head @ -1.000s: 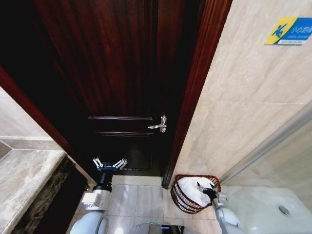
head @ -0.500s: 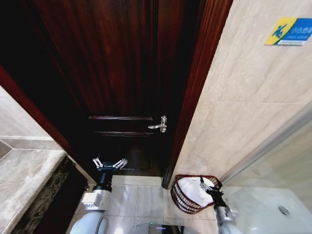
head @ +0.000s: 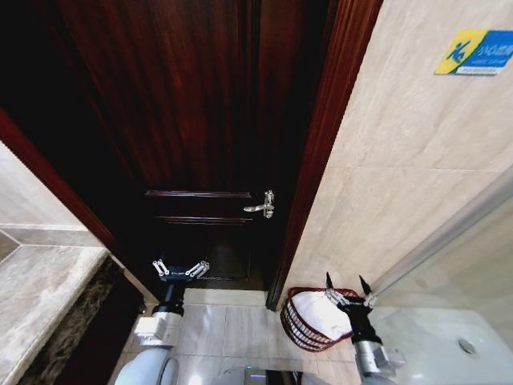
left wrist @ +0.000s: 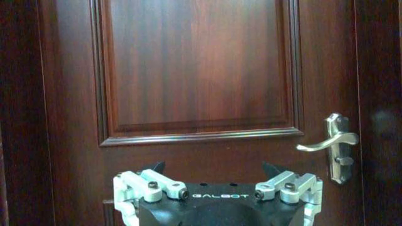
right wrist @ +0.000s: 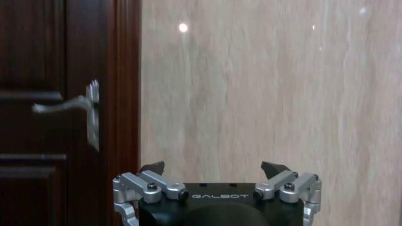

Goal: Discard the used towel into the hamper.

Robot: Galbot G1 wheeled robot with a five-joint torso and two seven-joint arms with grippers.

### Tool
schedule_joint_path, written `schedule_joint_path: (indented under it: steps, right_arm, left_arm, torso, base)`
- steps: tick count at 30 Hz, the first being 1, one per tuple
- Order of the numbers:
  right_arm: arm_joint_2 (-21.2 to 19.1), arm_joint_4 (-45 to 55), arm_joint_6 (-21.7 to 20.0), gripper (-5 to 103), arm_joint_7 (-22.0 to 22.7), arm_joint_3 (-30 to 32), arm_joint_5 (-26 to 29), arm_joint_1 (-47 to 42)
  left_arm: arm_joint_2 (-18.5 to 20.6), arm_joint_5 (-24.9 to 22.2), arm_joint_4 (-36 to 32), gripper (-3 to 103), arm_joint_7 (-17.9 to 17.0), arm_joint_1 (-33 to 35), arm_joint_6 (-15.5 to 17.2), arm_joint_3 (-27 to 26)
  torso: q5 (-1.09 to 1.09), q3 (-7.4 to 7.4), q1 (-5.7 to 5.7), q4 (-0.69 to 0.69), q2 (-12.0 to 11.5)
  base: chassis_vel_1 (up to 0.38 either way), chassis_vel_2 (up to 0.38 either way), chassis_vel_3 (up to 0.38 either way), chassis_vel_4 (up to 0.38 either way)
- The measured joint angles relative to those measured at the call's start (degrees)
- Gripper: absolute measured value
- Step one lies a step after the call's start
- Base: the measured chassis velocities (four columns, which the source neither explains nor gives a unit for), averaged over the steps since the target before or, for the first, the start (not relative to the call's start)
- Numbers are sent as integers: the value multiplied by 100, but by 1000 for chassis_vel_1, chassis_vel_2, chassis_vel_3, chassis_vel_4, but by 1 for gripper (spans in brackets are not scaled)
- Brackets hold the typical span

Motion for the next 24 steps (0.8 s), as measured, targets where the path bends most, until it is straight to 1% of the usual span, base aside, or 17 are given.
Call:
schedule_joint_path:
  steps: [8,16,20,24]
  right_arm:
    - [14,452,181,100,-80,-45,-11,-181]
    - [-13,637,197,100,-104,-55,34,-176]
    - [-106,697,108,100,-158,-38,103,-220]
    - [-197,762,-81,100,-155,-40,248,-229]
  left_arm:
    - [0,0,0,100,0,0,0,0]
    - [0,0,0,100,0,0,0,0]
    - [0,0,0,100,0,0,0,0]
    - [0,0,0,100,0,0,0,0]
  torso:
    - [0,0,0,0,0]
    - [1,0,0,0,0]
    - [1,0,0,0,0]
    - [0,0,0,0,-1]
  base:
    - [0,0,0,0]
    - [0,0,0,0]
    - [0,0,0,0]
    - [0,0,0,0]
